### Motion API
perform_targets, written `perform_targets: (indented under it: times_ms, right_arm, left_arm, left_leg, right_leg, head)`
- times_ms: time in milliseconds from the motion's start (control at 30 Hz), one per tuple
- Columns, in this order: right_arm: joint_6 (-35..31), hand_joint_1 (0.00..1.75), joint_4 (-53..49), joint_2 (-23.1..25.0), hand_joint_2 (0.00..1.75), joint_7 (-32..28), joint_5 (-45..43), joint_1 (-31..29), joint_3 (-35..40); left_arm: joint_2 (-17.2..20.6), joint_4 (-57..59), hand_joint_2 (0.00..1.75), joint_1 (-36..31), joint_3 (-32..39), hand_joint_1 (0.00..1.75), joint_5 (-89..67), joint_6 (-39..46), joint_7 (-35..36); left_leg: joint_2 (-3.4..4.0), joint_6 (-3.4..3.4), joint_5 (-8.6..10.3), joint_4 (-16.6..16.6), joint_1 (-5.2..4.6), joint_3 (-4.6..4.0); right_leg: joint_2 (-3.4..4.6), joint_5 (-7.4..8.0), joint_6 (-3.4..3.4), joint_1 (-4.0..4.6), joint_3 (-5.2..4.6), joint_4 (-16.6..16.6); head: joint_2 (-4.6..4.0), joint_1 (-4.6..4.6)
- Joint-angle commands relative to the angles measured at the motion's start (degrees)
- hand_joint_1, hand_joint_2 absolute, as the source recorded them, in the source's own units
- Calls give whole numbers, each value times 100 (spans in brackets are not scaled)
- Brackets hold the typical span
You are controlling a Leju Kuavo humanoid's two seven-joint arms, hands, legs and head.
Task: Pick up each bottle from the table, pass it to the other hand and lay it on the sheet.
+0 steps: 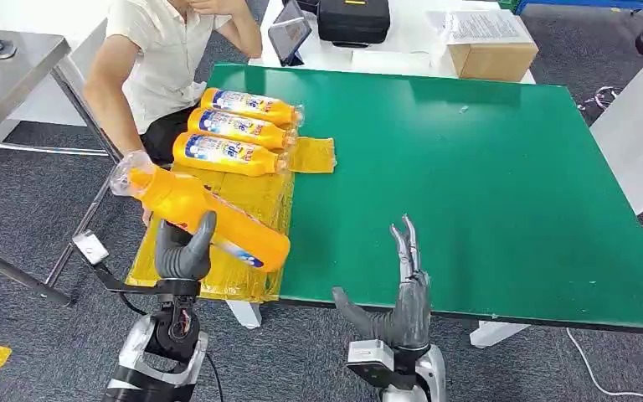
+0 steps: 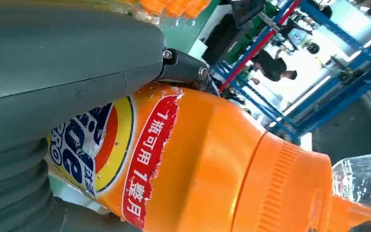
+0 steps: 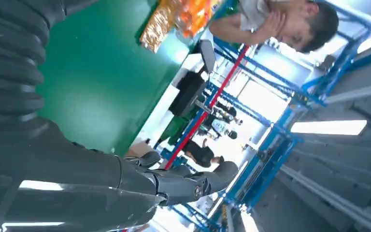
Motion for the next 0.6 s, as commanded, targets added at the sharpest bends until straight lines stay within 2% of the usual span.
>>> perform_targets:
  times_ms: [33, 67, 100, 133, 200, 333, 467, 600]
  right_arm:
    - [-20, 0, -307, 85, 175, 2, -42, 56, -299]
    - [-20, 0, -405, 125, 175, 2, 23, 103, -383]
    - [-20, 0, -502, 144, 175, 2, 22, 157, -444]
    - [-20, 0, -632, 149, 175, 2, -59, 201, -507]
    - [-20, 0, -530, 59, 175, 2, -237, 93, -395]
    - [-20, 0, -514, 5, 175, 2, -620, -174, -171]
    - [-20, 0, -506, 12, 175, 2, -648, -185, -171]
    - [-20, 0, -312, -89, 175, 2, -895, -302, 85]
  left_arm:
    - [114, 201, 175, -255, 152, 175, -1072, 499, -374]
    - [360, 420, 175, -421, -150, 175, -2191, 1091, -614]
    - [603, 818, 175, -669, -543, 175, -3608, 2035, -750]
    - [855, 1575, 175, -1079, -995, 175, -4949, 2602, -277]
    - [976, 2724, 175, -1724, -1478, 175, -6074, 2483, -28]
    - [726, 4161, 175, -2634, -2139, 175, -7534, 1668, 309]
    - [718, 4210, 175, -2675, -2208, 175, -7632, 1608, 330]
    - [694, 4734, 175, -3120, -2816, 175, -8467, 635, 613]
  left_leg:
    - [-2, -9, -8, -2, 4, 17]
    - [-4, -6, -3, -4, 2, 10]
    - [-8, -13, -10, -6, 5, 30]
    - [-19, -11, -3, -6, 3, 19]
    - [-46, -15, 3, -13, 3, 30]
    - [-57, -9, 15, -6, 2, 16]
    - [-3, -7, 9, -3, 2, 18]
    - [2, -14, 7, -2, 2, 23]
  right_leg:
    - [1, -8, -8, 3, 17, -1]
    - [-1, -4, -6, 2, 10, -2]
    - [-4, -13, -13, 4, 29, -1]
    - [-16, -10, -10, 3, 21, 0]
    - [-42, -14, -14, 3, 36, -5]
    - [-47, -7, -8, 2, 21, -2]
    - [2, 8, -4, 2, 17, -1]
    - [0, 11, -23, 4, 17, 3]
  head:
    - [0, 0]
    - [0, 0]
    - [0, 0]
    - [0, 0]
    - [0, 0]
    - [0, 0]
    - [0, 0]
    - [0, -2]
